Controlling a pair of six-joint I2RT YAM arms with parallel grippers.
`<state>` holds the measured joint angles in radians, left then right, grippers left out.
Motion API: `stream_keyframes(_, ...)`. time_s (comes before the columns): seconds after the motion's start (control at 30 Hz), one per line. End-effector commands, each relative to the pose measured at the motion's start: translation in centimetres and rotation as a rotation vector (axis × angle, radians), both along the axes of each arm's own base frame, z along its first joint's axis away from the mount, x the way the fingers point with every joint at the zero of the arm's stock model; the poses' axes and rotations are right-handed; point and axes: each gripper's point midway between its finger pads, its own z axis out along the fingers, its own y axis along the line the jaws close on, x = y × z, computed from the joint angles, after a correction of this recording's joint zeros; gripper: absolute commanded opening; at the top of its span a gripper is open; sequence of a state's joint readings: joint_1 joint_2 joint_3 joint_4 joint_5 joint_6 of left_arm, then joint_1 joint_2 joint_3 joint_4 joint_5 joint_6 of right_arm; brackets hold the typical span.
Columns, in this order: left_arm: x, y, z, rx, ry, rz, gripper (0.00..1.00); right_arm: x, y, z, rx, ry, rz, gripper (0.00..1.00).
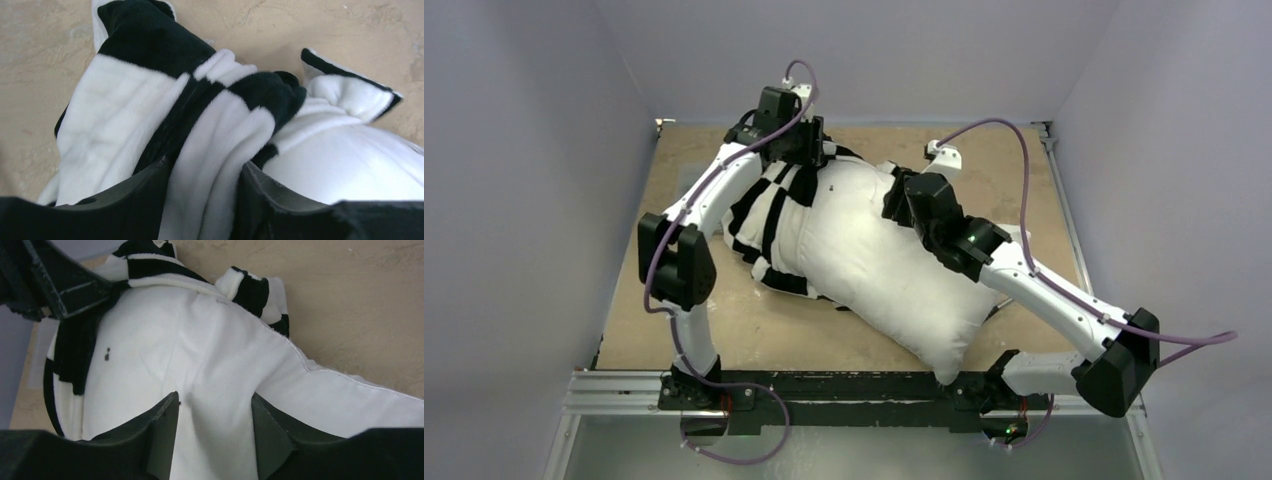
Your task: Remove the pillowcase from the pillow
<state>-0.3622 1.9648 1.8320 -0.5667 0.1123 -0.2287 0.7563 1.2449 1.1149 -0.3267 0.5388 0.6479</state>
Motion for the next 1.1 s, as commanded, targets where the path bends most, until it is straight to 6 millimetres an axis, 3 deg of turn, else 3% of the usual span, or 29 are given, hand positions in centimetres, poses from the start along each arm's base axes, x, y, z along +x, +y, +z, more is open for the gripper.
stream_keyframes(0.0,-3.2,1.9,8.7,-0.058,-0.153,0.050,0.52,1.3,0.3,6.0,0.094,-0.112,-0.047,0.64)
stream_keyframes(0.07,-4.4,2.7,10.0,-0.065,-0.181,0.069,0.58,1.4,0.5,6.9,0.092,-0.122,-0.041,0.72)
stream_keyframes(0.17,-6.7,3.9,10.4,-0.054,-0.179,0.080,0.62,1.6,1.2,8.1,0.072,-0.144,0.009,0.81)
stream_keyframes(0.3,-9.9,5.7,10.2,-0.038,-0.169,0.118,0.64,1.2,3.1,7.6,0.044,-0.112,0.116,0.91)
stream_keyframes(0.47,-13.5,6.9,8.6,-0.043,-0.120,0.137,0.68,0.1,4.9,4.5,0.004,-0.005,0.186,0.98)
stream_keyframes(0.63,-16.5,7.9,6.8,-0.057,-0.073,0.161,0.71,-2.6,8.9,2.0,-0.023,0.076,0.292,0.99)
stream_keyframes(0.73,-17.9,8.1,5.6,-0.071,-0.047,0.165,0.72,-4.0,10.6,-0.6,-0.056,0.153,0.307,0.99)
stream_keyframes(0.97,-19.6,7.9,3.6,-0.102,0.000,0.158,0.73,-5.3,11.2,-6.0,-0.114,0.269,0.301,0.99)
stream_keyframes(1.07,-19.9,7.6,2.7,-0.119,0.020,0.149,0.73,-5.9,10.8,-9.2,-0.152,0.336,0.293,0.99)
